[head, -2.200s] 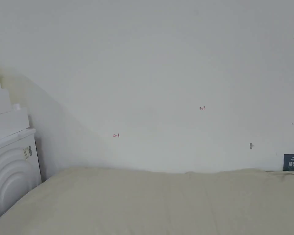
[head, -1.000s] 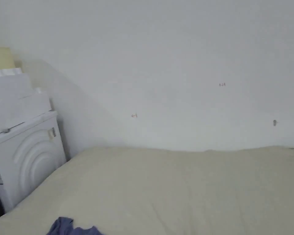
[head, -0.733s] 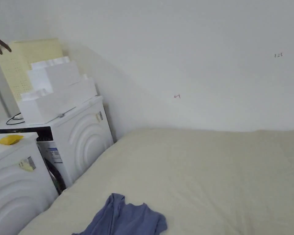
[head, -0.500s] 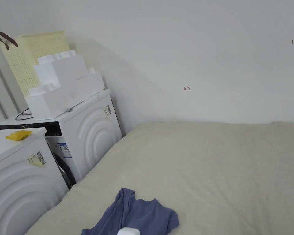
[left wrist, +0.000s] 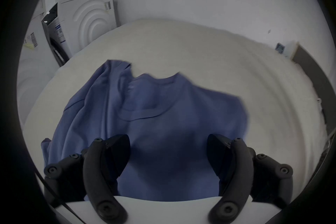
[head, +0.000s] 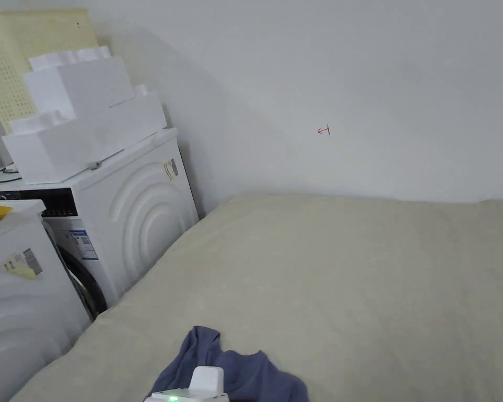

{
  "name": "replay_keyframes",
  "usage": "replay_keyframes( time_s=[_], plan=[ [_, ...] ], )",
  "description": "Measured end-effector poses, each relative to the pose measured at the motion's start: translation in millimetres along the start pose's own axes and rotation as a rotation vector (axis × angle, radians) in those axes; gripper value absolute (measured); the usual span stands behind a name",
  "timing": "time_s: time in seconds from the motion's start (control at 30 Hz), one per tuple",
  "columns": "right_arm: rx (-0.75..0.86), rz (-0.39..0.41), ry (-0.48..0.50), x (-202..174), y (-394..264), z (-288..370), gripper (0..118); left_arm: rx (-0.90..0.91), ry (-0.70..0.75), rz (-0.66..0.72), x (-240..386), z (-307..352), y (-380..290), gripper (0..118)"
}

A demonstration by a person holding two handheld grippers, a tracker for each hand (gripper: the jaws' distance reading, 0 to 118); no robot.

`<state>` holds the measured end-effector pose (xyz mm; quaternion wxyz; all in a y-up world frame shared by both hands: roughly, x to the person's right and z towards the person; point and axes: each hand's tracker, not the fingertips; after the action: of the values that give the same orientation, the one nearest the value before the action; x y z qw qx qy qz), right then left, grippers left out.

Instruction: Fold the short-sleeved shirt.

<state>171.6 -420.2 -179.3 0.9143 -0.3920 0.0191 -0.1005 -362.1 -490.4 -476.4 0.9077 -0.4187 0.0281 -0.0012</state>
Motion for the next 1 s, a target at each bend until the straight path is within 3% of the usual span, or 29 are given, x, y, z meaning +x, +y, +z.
replay_keyframes(
  time_s=[0.13, 0.3, 0.33, 0.37, 0.43, 0.47, 0.53, 0.7, 0.87, 1.0],
  plan=[
    [-0.031, 0.028, -0.022, 1, 1, -7, 6, -0.016, 0.022, 0.035, -6, -4, -3, 91],
    [-0.046, -0.004, -0.008, 2, 0, -14, 6, 0.006, 0.033, 0.008, 2, -8, -10, 92],
    [-0.045, -0.009, -0.001, 1, 1, -13, 6, -0.004, 0.04, 0.015, 5, -6, -7, 86],
    [-0.042, -0.01, 0.005, 1, 1, -13, 6, 0.006, 0.027, 0.02, 6, 0, -7, 70],
    [-0.041, -0.013, 0.005, 2, 1, -12, 6, 0.039, -0.067, 0.026, 8, 2, -8, 18],
    [-0.041, -0.011, 0.006, 2, 2, -11, 6, 0.038, 0.001, 0.017, 17, 3, -9, 14],
    [-0.039, -0.013, 0.003, 5, 1, -10, 6, 0.029, 0.035, -0.032, 23, -2, -10, 13],
    [-0.024, -0.037, 0.002, 17, -2, 2, 6, 0.025, -0.032, 0.16, -8, 12, -1, 9],
    [-0.004, -0.045, -0.002, 29, -5, 13, 6, 0.18, -0.056, 0.237, -28, 80, 18, 8],
    [0.028, -0.085, 0.04, 37, -9, 21, 6, 0.308, -0.078, 0.209, -46, 145, 45, 8]
  ],
)
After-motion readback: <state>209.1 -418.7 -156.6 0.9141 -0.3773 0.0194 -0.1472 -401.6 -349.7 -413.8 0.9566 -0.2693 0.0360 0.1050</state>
